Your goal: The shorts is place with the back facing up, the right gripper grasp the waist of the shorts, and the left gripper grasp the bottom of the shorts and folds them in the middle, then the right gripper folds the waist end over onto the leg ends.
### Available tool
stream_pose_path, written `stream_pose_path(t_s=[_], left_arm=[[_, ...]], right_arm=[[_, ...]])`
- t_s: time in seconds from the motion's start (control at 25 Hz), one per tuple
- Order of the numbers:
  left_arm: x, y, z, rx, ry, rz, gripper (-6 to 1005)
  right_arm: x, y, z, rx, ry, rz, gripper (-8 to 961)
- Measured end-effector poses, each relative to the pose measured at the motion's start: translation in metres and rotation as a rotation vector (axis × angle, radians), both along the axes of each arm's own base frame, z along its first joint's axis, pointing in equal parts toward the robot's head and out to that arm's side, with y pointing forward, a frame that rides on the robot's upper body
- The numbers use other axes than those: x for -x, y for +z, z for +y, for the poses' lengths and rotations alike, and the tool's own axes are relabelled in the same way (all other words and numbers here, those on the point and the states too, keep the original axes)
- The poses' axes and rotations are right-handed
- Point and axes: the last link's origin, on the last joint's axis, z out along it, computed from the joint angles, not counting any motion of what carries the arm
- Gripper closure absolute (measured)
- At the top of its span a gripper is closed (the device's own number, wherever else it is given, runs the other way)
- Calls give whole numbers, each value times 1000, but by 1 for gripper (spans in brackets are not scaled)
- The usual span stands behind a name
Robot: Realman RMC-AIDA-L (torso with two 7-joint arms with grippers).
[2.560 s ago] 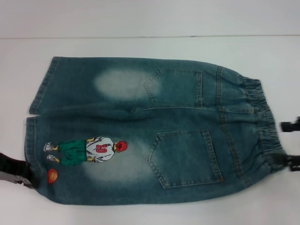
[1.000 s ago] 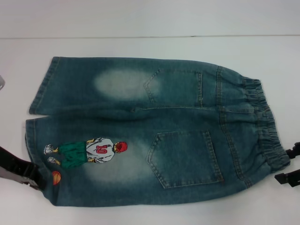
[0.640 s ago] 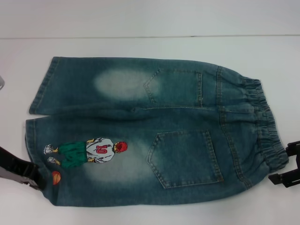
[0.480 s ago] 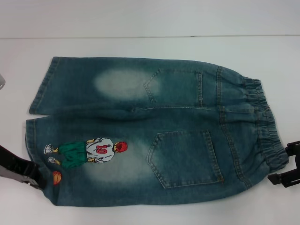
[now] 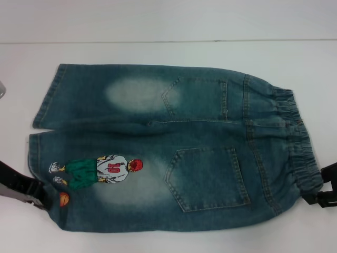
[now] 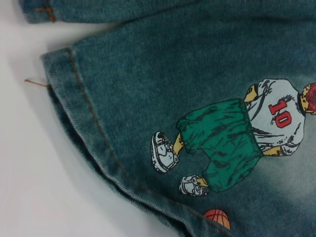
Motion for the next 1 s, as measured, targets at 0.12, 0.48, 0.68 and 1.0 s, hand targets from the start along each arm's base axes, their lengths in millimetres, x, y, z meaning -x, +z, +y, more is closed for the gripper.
stream_pose_path(t_s=[0.12, 0.48, 0.68, 1.0], left_arm=[[-1, 0, 1, -3, -3, 1, 957], [0, -1, 7, -32, -13, -3, 957], [-3, 1, 16, -81, -57, -33, 957], [-11, 15, 33, -196, -140, -88, 957]], right_arm=[[1, -1, 0, 9, 5, -5, 513], [1, 8, -2, 3, 4, -17, 731], [3, 26, -3, -74, 0, 54, 896], [10, 39, 1, -181, -19, 190, 901]])
